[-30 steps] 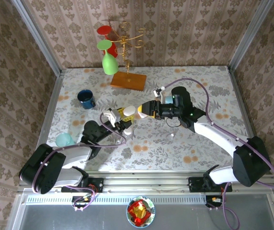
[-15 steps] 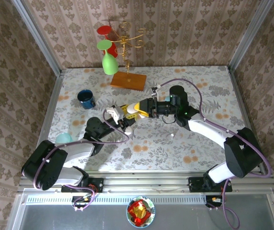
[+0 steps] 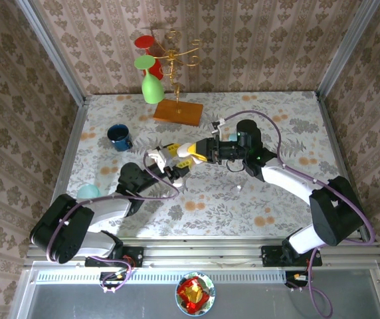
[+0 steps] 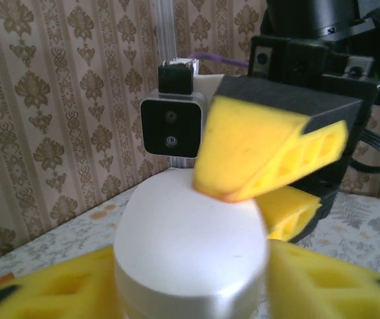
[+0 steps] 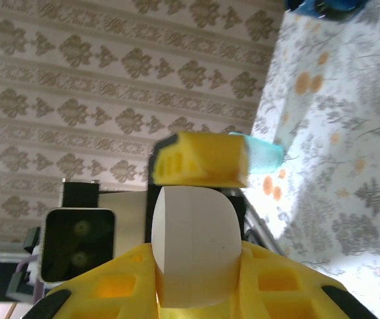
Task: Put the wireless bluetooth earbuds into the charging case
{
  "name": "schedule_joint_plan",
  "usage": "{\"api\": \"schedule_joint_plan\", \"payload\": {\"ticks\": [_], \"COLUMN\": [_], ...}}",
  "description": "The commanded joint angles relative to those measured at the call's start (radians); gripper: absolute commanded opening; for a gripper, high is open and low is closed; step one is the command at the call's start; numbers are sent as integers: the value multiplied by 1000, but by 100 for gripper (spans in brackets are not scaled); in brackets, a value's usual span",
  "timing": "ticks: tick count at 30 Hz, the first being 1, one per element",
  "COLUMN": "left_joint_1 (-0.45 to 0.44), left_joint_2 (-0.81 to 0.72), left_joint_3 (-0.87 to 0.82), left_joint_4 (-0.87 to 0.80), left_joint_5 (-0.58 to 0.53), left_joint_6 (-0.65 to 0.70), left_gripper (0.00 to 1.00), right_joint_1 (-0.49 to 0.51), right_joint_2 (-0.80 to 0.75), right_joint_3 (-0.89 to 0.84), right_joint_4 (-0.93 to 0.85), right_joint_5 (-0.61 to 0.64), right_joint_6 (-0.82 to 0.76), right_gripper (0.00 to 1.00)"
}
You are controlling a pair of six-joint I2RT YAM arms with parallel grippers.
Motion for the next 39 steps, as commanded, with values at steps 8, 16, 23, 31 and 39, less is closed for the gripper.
{"api": "schedule_joint_plan", "payload": {"ticks": [8, 16, 23, 31, 39], "left_joint_1": [5, 5, 11, 81, 232], "left_joint_2": [-152, -283, -270, -249, -196], "left_joint_3": [-62, -55, -50, -74, -127], "left_joint_4": [-291, -602, -653, -579, -444], "left_joint_5": [-86, -282, -342, -337, -289], "left_joint_6": [143, 134, 110, 30, -111], "left_gripper": [88, 92, 94, 98, 99], "right_joint_1": [-167, -241, -251, -242, -109], "right_joint_2": [-41, 56, 170, 147, 0], "right_joint_3": [-141, -168, -154, -99, 41], "right_joint_4": [-197, -307, -330, -535, -824], "right_joint_5": [267, 418, 457, 569, 743], "right_joint_6": [-169, -292, -348, -526, -840], "right_gripper": [21, 22, 24, 47, 68]}}
